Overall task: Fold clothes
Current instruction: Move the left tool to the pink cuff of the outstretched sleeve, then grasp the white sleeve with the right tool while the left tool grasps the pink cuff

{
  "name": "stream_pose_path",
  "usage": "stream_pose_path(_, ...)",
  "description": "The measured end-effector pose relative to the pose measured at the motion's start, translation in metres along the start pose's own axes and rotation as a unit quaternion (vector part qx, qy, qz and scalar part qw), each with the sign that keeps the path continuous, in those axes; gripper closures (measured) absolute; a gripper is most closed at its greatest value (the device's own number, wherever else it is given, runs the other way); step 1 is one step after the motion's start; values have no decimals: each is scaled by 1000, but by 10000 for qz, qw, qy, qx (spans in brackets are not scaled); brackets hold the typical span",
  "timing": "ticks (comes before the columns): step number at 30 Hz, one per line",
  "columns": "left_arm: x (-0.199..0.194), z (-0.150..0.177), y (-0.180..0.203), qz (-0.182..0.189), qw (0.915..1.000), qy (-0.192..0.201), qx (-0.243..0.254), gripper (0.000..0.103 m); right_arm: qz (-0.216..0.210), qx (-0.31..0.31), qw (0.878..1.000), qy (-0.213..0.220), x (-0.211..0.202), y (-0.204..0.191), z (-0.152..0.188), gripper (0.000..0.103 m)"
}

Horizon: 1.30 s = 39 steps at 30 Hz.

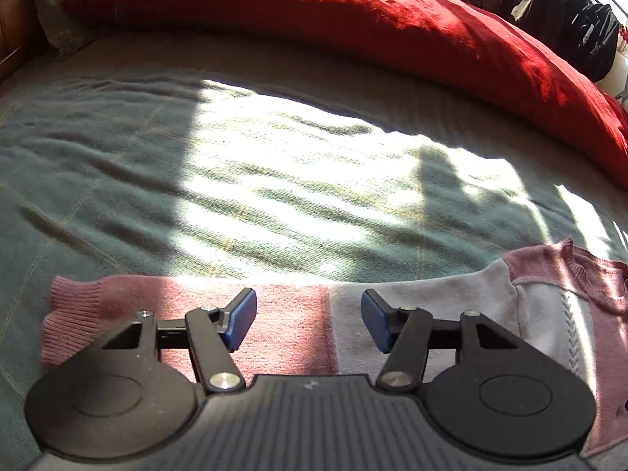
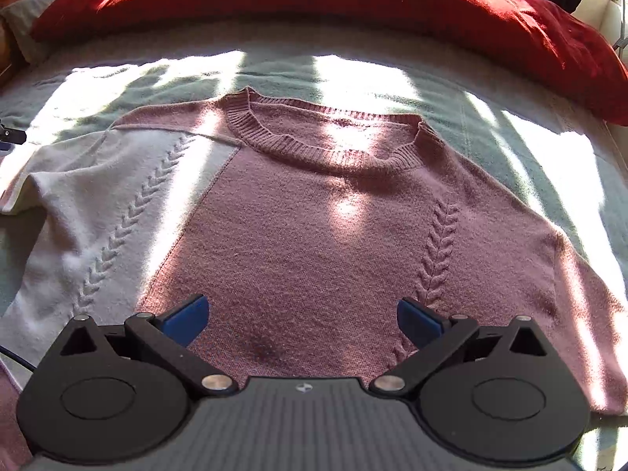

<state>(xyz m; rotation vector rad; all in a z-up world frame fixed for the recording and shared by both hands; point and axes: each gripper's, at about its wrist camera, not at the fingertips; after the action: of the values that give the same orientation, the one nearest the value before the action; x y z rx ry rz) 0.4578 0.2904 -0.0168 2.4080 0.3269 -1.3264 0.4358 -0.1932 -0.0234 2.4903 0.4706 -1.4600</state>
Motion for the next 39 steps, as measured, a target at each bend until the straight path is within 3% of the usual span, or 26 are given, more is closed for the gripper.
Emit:
stream_pose_path(5, -31, 26, -63, -270, 9898, 253, -1373, 43, -133, -46, 9998, 127, 2, -17, -17, 0)
stream_pose_path(9, -39, 43, -93, -454, 9773, 431, -2026, 45, -229, -207, 9994, 158, 7, -30, -29, 0)
stream_pose_path(13, -39, 25, -78, 56, 9857, 657, -1554, 43, -306, -451, 9983, 192, 9, -41, -39, 0)
stream_pose_path(17, -21, 1, -42, 520, 9954, 431, -675, 42, -609, -729, 9951, 277, 13, -57, -56, 0)
stream_pose_path(20, -12, -2, -22, 712, 9966, 296, -307, 38, -949, -1132, 9882, 395, 19, -76, -81, 0)
stream_pose_path(24, -13, 15, -4, 687, 9971, 171, 265, 30, -1397, -1664, 9746, 549, 27, -101, -115, 2)
stream_pose_path(27, -15, 28, 2, 613, 9950, 154, 768, 29, -1729, -2058, 9609, 664, 33, -120, -140, 14)
stream_pose_path(31, -19, 34, -2, 610, 9924, 195, 1054, 28, -2052, -2667, 9393, 671, 49, -151, -173, 28)
stream_pose_path(35, -23, 33, -12, 614, 9922, 306, 1043, 26, -2376, -3285, 9125, 540, 74, -187, -200, 33)
stream_pose_path(39, -30, 32, -27, 571, 9926, 459, 972, 25, -2644, -3974, 8781, 314, 102, -225, -218, 36)
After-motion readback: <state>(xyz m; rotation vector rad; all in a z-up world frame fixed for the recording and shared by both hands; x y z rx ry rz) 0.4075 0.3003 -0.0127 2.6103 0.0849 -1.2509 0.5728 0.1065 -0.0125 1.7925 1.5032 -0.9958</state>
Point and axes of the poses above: each gripper's, at about its wrist camera, not at the fingertips, and x roughly the way its jaws point, y to its right, z to its underside, and after that the axes turned 6 degrees about -x, right-handed
